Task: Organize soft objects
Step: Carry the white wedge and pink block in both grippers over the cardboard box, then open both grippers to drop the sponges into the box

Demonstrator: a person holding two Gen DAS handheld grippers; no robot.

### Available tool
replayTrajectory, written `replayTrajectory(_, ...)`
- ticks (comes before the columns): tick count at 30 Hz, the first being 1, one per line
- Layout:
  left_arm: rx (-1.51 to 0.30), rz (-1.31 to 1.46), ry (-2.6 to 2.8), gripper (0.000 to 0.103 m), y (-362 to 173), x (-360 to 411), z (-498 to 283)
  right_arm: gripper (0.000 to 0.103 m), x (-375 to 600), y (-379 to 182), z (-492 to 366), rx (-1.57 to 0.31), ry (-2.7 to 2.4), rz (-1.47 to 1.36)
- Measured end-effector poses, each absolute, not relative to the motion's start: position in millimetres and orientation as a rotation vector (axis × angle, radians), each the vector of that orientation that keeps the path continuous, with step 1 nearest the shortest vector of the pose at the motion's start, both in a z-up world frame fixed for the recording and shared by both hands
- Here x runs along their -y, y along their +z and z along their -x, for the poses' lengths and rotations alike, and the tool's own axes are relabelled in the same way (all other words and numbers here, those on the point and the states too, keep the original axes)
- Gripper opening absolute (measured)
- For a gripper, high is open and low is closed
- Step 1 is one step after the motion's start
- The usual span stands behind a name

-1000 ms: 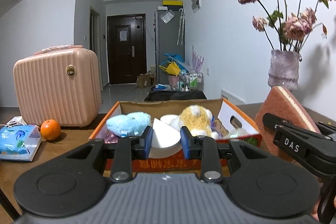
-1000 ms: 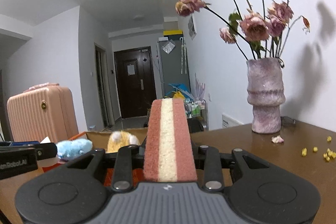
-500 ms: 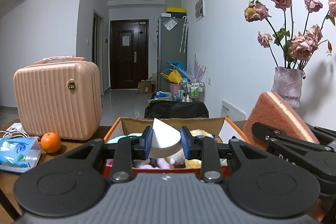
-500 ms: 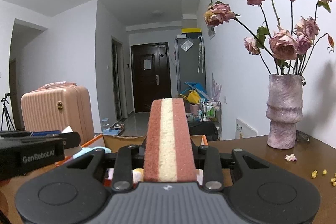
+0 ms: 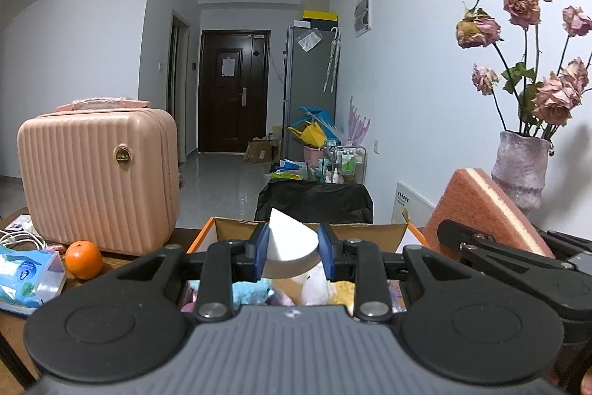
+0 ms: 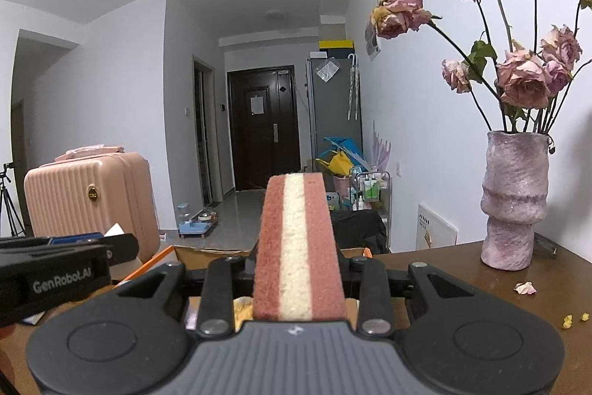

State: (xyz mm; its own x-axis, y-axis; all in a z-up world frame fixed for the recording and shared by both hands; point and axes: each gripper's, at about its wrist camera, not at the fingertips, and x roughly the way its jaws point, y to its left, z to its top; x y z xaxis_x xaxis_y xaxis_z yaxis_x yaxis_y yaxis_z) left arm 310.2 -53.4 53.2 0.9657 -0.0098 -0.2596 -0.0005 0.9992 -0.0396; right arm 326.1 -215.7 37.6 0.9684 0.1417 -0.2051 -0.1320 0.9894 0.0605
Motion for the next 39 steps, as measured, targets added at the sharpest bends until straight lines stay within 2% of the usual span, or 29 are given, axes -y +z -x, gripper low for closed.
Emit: replayTrajectory(39,-0.344,0.028,0.070,0.029,28.3,46.8,-437.2,0.031,196.7,16.6,-437.4,-0.318,0.100,-0.018)
